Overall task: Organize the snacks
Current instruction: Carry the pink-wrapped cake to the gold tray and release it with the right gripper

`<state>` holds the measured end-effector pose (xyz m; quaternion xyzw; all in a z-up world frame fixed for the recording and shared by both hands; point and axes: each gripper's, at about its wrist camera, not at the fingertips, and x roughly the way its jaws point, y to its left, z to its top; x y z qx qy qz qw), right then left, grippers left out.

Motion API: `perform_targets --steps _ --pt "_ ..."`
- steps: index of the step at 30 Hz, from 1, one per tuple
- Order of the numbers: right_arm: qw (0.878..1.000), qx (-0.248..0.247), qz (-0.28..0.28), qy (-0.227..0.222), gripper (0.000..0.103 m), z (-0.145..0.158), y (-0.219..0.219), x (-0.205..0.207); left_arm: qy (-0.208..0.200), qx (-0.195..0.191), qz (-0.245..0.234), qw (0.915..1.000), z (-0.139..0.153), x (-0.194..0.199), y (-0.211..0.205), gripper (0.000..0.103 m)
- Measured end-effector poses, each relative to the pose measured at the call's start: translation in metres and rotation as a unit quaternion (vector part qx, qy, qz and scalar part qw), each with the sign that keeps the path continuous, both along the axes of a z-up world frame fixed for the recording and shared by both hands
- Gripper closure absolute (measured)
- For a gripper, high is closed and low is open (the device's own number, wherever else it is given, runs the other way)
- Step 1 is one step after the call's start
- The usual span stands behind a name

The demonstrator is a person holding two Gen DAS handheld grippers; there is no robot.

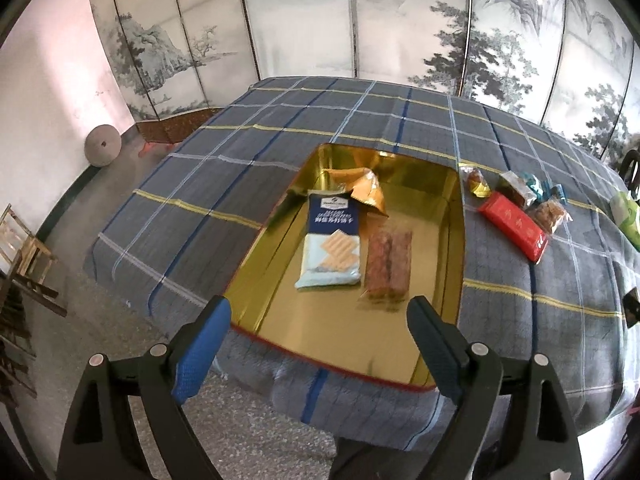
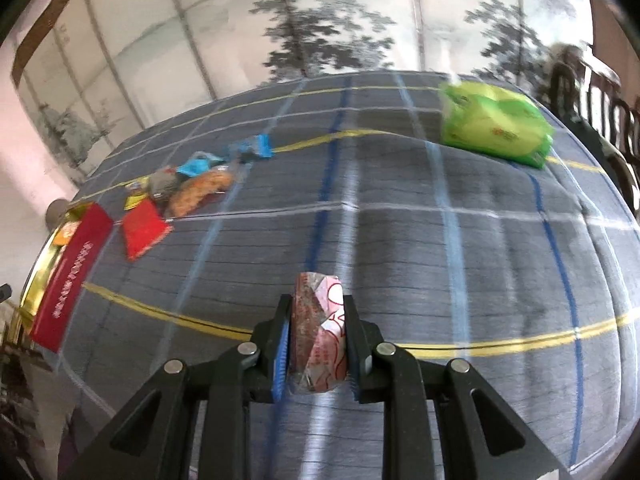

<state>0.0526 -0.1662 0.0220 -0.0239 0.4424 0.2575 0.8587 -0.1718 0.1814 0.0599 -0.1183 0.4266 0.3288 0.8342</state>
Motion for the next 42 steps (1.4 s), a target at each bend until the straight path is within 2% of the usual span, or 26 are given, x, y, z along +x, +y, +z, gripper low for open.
perform_targets --steps 9,17,21,28,31,40,42 --pt "0.994 0.026 0.107 -0.012 0.08 0.031 0.095 -0.036 0.013 0.004 0.021 0.9997 -0.01 -0.026 0.01 0.014" --pt "0.974 0.072 0.215 -0.001 0.08 0.061 0.215 -0.061 0.014 -0.005 0.022 0.9997 -0.015 -0.037 0.016 0.014" --pt "0.965 0.071 0.252 0.01 0.08 0.062 0.276 -0.064 0.018 0.009 0.017 0.9997 -0.014 -0.037 0.016 0.014" --pt "0.959 0.046 0.276 0.038 0.08 0.037 0.357 -0.059 0.022 0.018 0.001 0.9996 -0.014 -0.038 0.018 0.013" --pt "0.96 0.03 0.275 0.039 0.08 0.026 0.376 -0.054 0.024 0.021 -0.003 0.9995 -0.015 -0.039 0.019 0.013" --pt "0.963 0.031 0.262 0.052 0.078 0.011 0.401 -0.045 0.027 0.011 0.001 0.9996 -0.02 -0.041 0.03 0.013" --pt "0.962 0.041 0.265 0.056 0.069 0.013 0.402 -0.042 0.028 0.008 0.001 0.9996 -0.021 -0.04 0.029 0.013"
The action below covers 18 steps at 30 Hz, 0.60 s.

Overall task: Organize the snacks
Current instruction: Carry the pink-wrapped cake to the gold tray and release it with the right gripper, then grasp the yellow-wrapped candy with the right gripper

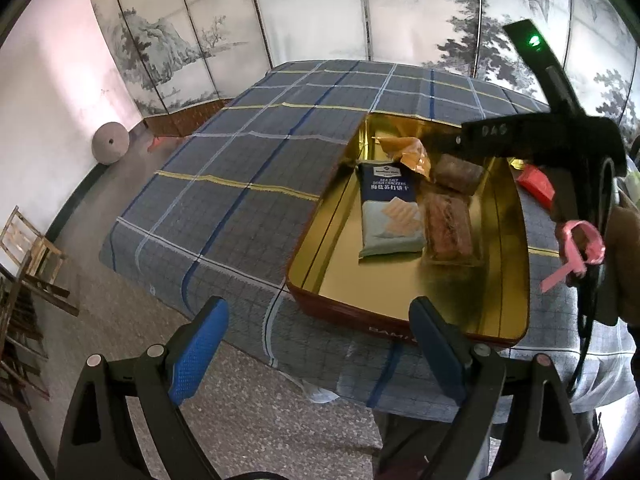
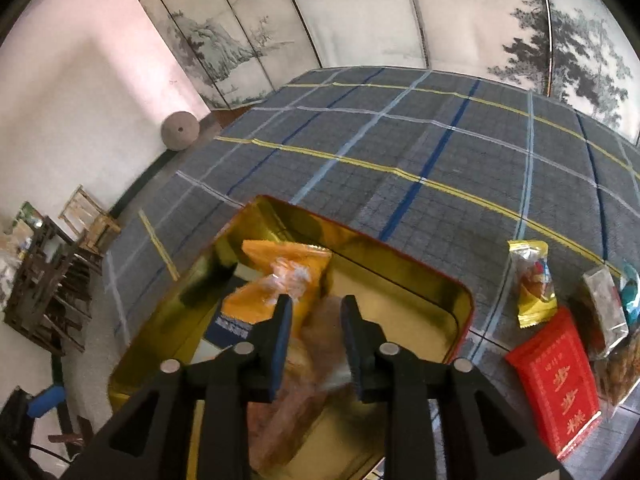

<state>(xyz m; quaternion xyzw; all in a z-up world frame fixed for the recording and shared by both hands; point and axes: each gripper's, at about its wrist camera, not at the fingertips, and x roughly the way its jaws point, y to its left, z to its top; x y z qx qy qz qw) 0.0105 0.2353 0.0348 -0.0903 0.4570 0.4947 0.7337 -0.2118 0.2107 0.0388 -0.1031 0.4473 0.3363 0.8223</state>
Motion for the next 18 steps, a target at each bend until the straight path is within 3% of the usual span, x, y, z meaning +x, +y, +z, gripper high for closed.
perform_targets --steps 1,5,7,11,18 --pt "1.0 0.008 0.0 0.0 0.062 0.004 -0.004 0.001 0.002 -0.002 -0.001 1.0 -0.001 0.001 0.0 0.013" --pt "0.999 0.03 -0.011 -0.022 0.061 0.025 -0.028 0.017 0.004 0.0 -0.007 1.0 0.001 0.004 -0.004 0.013" --pt "0.998 -0.003 -0.021 -0.056 0.061 0.029 -0.043 0.036 -0.001 0.005 -0.01 0.9999 0.002 0.004 -0.007 0.013" --pt "0.996 -0.068 -0.026 -0.054 0.061 0.018 -0.061 0.08 -0.005 -0.006 -0.017 0.9998 -0.001 0.011 -0.009 0.011" --pt "0.987 -0.122 0.002 -0.102 0.061 0.004 -0.045 0.095 0.014 -0.006 -0.03 0.9994 -0.011 0.024 -0.012 0.011"
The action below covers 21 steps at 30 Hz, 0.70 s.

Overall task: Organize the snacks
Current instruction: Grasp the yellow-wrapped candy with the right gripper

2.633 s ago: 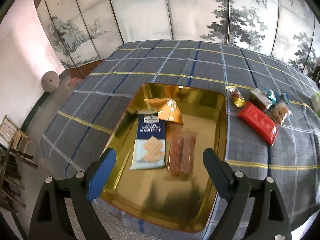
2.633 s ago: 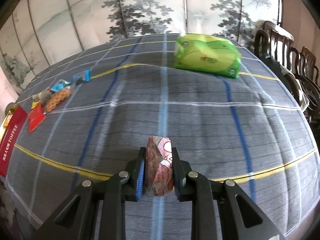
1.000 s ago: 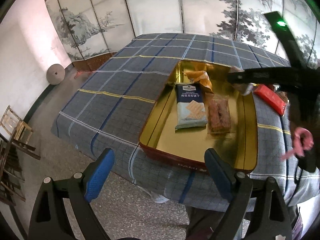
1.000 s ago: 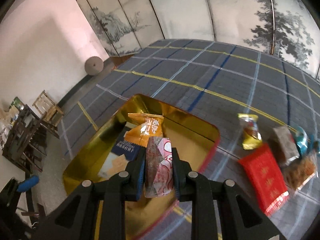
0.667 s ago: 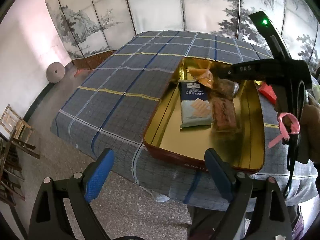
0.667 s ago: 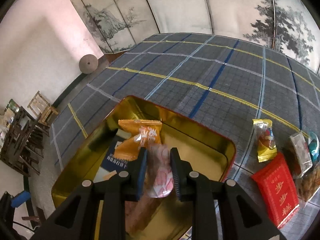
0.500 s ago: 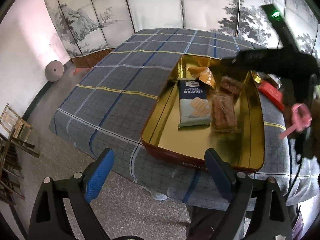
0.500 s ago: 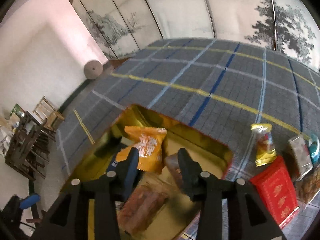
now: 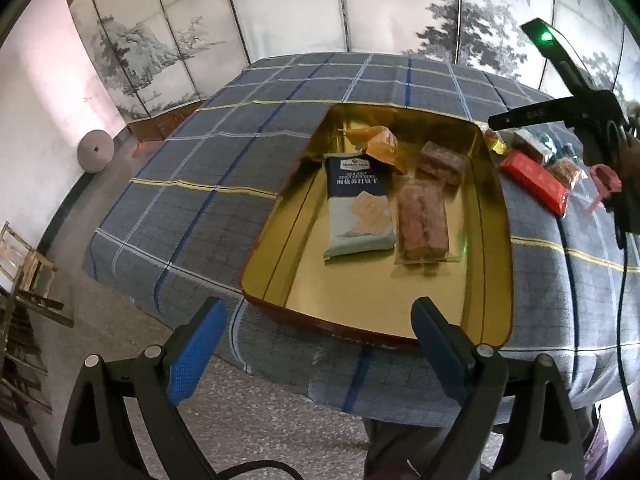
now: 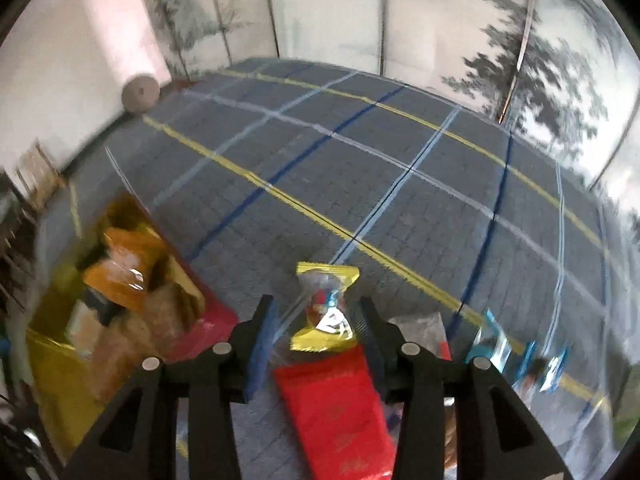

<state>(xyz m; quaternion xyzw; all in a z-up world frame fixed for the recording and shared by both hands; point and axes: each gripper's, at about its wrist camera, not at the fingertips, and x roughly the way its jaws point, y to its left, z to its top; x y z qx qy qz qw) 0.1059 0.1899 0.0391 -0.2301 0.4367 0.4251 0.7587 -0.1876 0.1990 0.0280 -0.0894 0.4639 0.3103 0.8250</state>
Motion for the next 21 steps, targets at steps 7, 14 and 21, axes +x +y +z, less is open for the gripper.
perform_targets --steps 7,14,21 --pt "1.0 -0.028 -0.004 0.0 0.061 -0.017 0.018 0.013 0.007 -0.004 0.002 1.0 -0.005 0.007 0.002 0.011" --pt "0.999 -0.036 0.01 0.006 0.079 -0.034 0.022 0.009 0.015 0.013 -0.015 0.9997 0.002 0.019 -0.01 0.011" --pt "0.995 0.075 -0.062 -0.001 0.079 0.008 -0.128 -0.004 -0.016 -0.001 -0.073 0.9972 0.033 0.041 -0.043 0.011"
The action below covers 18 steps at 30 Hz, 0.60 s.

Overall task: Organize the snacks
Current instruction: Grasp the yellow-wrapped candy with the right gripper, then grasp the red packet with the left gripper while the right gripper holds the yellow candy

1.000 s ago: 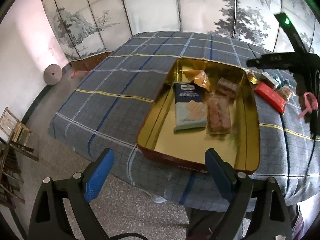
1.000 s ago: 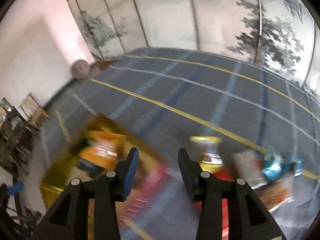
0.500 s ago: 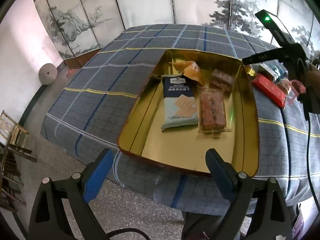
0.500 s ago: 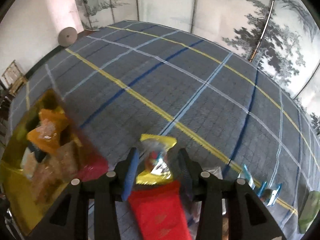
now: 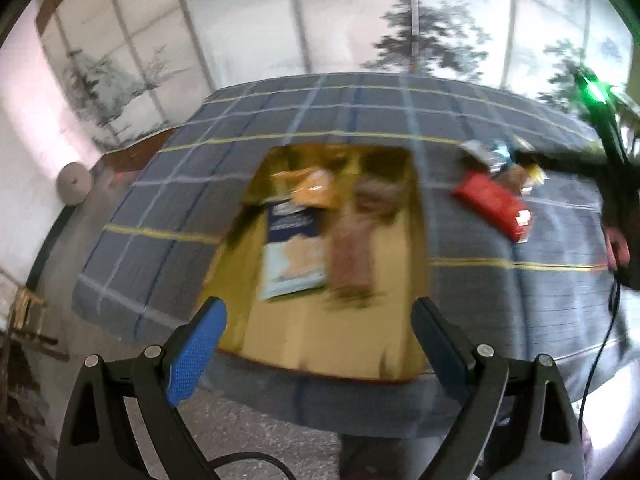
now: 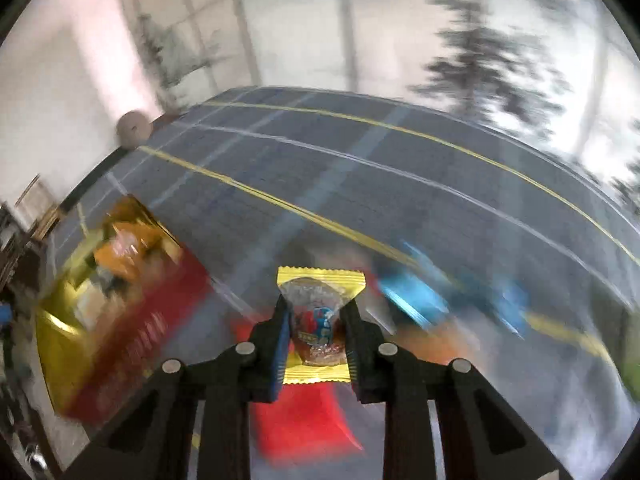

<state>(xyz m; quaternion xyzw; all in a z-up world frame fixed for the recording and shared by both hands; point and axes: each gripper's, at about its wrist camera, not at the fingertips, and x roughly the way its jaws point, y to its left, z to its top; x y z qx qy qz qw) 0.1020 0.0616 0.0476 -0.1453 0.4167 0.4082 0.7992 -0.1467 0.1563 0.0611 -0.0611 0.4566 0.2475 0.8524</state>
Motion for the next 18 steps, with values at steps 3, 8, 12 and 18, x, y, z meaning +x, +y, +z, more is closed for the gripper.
perform_targets --steps 3,8,12,18 --pt "0.998 0.0 -0.064 -0.016 0.079 0.002 -0.089 0.003 0.004 -0.036 -0.031 0.9989 0.004 0.023 -0.018 0.011" --pt "0.986 -0.059 -0.149 -0.044 0.079 -0.015 -0.198 0.02 0.011 -0.147 -0.049 0.9879 -0.001 0.08 -0.036 0.011" --pt "0.981 -0.063 -0.18 -0.037 0.079 -0.034 -0.238 0.032 0.033 -0.221 -0.028 0.9744 -0.019 0.143 -0.042 0.011" --pt "0.982 -0.036 -0.182 -0.038 0.079 -0.048 -0.255 0.03 0.075 -0.285 0.03 0.9551 -0.062 0.212 -0.033 0.012"
